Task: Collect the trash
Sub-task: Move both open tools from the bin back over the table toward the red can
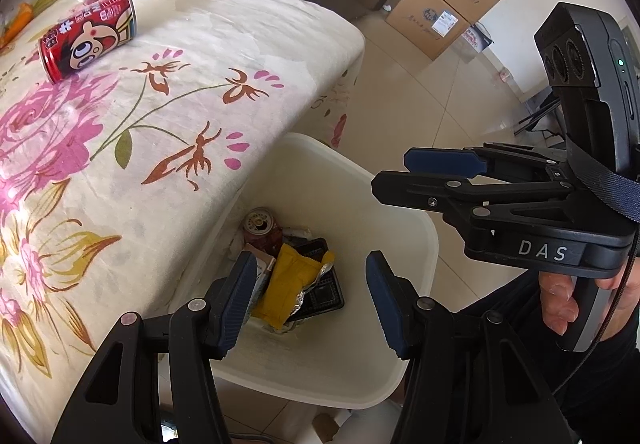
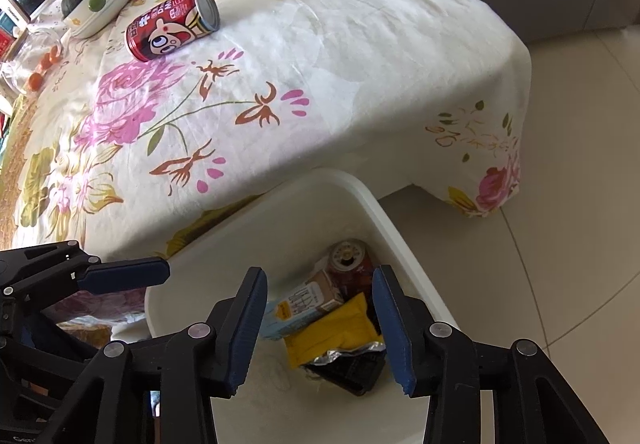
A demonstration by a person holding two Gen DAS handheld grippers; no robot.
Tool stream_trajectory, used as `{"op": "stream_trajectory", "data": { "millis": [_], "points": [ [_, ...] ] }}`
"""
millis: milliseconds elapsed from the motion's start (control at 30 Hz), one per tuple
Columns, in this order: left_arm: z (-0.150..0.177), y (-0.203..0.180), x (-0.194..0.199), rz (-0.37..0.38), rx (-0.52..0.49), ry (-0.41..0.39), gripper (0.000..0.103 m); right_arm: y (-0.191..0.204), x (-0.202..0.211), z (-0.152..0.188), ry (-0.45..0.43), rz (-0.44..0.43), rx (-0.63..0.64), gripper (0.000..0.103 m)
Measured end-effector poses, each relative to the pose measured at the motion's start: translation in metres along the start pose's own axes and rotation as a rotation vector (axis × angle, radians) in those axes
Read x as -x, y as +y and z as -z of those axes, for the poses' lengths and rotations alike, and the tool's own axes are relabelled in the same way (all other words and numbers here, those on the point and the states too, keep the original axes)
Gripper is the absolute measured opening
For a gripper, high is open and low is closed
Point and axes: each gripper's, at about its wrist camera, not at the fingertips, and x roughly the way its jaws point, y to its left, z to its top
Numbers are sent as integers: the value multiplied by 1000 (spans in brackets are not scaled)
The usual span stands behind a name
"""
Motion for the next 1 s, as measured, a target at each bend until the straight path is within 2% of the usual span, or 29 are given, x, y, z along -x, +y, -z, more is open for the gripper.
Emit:
{"op": "stream_trajectory", "data": {
  "millis": [233, 333, 467, 633, 667, 767, 867, 933, 1000],
  "points": [
    [-4, 1, 12, -43, -18, -42, 60, -1, 4, -2, -26, -11, -9, 51],
    [-10, 4, 28, -80, -22, -109, 59, 1, 20, -4, -107, -44, -10, 51],
    [-19, 16, 48, -116, -2, -175, 60, 6, 40, -6, -206, -40, 9, 63],
    [-33, 40, 65, -152, 37, -205, 60, 12, 41, -8, -218, -24, 29, 64],
    [-37, 46, 68, -166, 37, -205, 63, 14, 40, -9, -218, -22, 33, 64],
    [-53, 60, 76, -265, -8, -211, 71, 17, 40, -9, -219, -24, 46, 65],
    [-71, 70, 78, -441, -94, -228, 76, 20, 38, -10, -217, -26, 56, 66],
    [-82, 80, 76, -497, -137, -218, 79, 22, 35, -12, -209, -30, 60, 66],
    [-92, 90, 70, -515, -152, -192, 79, 24, 31, -13, -200, -31, 66, 67]
  ]
}}
